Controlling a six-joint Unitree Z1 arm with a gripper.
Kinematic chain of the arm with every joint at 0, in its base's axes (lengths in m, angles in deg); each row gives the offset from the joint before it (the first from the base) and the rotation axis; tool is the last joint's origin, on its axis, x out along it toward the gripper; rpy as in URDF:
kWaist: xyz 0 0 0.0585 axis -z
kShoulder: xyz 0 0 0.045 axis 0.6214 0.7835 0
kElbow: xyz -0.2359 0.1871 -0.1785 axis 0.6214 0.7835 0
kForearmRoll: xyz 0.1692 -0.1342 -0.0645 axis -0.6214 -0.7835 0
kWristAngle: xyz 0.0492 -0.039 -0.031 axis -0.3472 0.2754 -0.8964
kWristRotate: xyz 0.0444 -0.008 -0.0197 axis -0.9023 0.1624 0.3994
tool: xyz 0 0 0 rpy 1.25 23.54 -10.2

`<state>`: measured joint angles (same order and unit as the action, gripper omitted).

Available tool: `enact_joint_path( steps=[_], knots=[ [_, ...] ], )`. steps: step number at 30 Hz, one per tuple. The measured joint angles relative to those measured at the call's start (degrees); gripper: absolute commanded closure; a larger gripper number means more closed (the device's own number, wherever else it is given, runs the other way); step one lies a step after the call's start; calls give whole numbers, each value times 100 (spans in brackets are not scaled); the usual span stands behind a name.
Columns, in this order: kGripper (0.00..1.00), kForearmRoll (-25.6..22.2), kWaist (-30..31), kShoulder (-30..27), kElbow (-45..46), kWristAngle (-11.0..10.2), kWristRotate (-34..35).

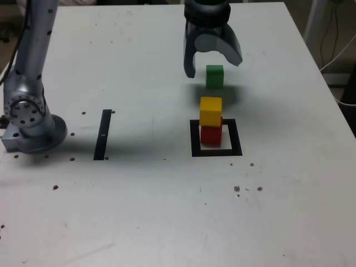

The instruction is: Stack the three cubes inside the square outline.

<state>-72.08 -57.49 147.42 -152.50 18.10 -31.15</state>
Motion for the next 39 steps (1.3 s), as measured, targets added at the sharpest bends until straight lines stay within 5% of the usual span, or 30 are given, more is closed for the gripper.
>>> enact_joint_path(
  steps=[8,25,31,39],
  knots=[
    [3,79,-44,319,-166,-127,-6],
    [18,178,-71,731,-323,-6,-7],
    [37,101,-132,924,-430,-1,-7],
    [72,69,-222,926,-597,-257,-8]
  ],
)
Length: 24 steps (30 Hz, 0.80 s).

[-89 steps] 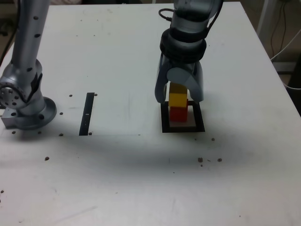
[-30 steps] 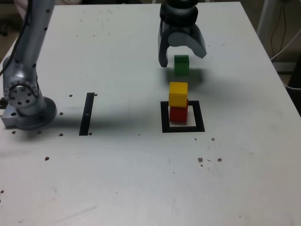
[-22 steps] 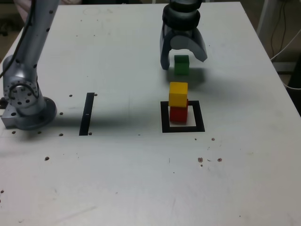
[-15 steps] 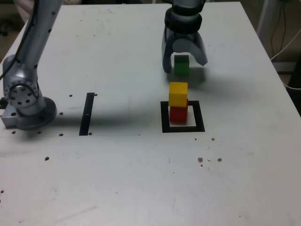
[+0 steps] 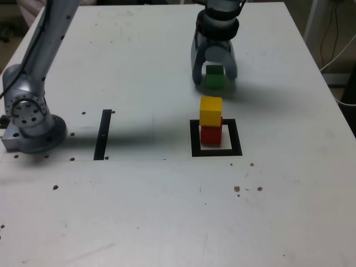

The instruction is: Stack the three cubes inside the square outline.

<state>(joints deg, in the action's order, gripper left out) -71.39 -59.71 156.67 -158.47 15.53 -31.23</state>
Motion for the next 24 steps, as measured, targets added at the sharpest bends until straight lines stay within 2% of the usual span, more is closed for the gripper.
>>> enact_joint_path(
  steps=[4,12,18,24],
  knots=[
    [81,0,-4,-37,-29,36,-28],
    [84,-64,3,-40,22,259,-117],
    [89,-85,25,-44,16,279,-205],
    [90,-190,40,-91,27,282,-230]
  ],
)
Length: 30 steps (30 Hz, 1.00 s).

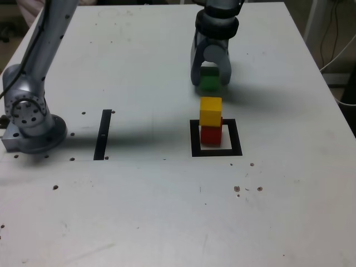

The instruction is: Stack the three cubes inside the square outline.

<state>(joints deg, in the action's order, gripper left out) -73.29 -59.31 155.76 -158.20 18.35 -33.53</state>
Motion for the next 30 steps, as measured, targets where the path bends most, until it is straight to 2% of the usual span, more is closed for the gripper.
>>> enact_joint_path(
  steps=[6,10,14,20,23,30],
  knots=[
    [90,-283,355,-523,-1,-8,82],
    [90,-715,627,-928,-99,-13,319],
    [90,-1020,898,-1095,-90,-31,528],
    [90,-1168,1296,-1280,13,-30,797],
    [90,-1285,1691,-1501,-1,-26,1049],
    [90,-1431,2278,-1600,-82,94,1541]
  ],
)
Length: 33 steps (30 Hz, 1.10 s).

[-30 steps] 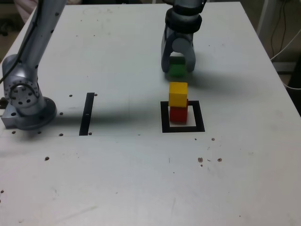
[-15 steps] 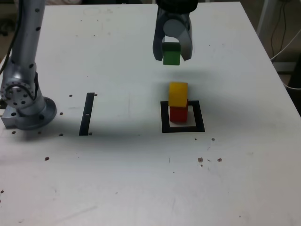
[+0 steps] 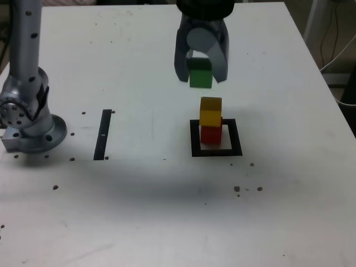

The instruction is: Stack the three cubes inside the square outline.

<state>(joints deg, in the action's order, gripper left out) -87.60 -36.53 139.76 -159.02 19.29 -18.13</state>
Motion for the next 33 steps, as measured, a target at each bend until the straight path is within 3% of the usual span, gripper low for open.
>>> enact_joint_path(
  steps=[9,21,33],
  knots=[
    [90,23,400,94,46,7,309],
    [84,101,394,397,34,126,314],
    [61,264,382,497,70,88,314]
  ],
)
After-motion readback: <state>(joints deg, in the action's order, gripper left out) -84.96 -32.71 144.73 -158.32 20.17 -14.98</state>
